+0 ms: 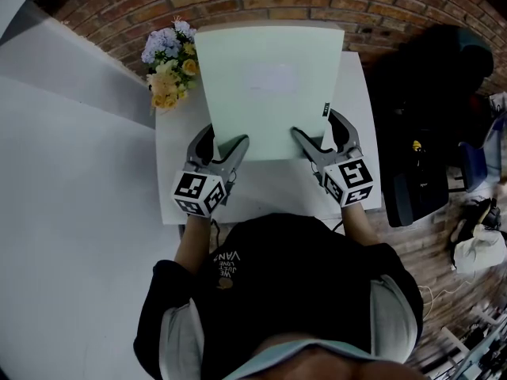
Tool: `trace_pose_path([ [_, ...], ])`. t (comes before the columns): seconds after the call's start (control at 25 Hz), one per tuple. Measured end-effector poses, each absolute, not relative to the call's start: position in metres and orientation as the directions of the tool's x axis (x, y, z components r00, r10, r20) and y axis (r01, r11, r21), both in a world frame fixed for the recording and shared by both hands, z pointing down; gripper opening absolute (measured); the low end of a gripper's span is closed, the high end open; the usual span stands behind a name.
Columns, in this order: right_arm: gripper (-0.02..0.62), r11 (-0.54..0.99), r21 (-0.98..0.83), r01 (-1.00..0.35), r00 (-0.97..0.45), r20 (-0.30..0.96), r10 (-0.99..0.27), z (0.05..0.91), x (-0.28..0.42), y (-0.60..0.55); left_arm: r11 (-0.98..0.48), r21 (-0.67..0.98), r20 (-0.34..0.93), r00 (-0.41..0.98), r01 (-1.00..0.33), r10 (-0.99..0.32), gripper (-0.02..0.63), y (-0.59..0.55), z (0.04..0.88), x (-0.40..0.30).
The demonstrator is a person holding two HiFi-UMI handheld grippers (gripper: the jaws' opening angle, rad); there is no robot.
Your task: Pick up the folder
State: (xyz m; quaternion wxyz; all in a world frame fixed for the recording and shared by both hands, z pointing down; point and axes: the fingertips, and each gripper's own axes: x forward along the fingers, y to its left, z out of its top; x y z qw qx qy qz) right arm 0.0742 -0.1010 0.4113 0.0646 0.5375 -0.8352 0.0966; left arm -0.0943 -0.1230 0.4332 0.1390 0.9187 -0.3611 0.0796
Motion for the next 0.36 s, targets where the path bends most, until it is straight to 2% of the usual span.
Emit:
trace_pose_path([
  [0.36,0.351,0.409,-0.078,-0.909,-0.416,0.215,-0.884,0.4123,0.0728,-0.1037,-0.699,0.198,0.252,0.725,-0.687,-0.641,0.345,-0.1260,0.4350,-0.0948],
])
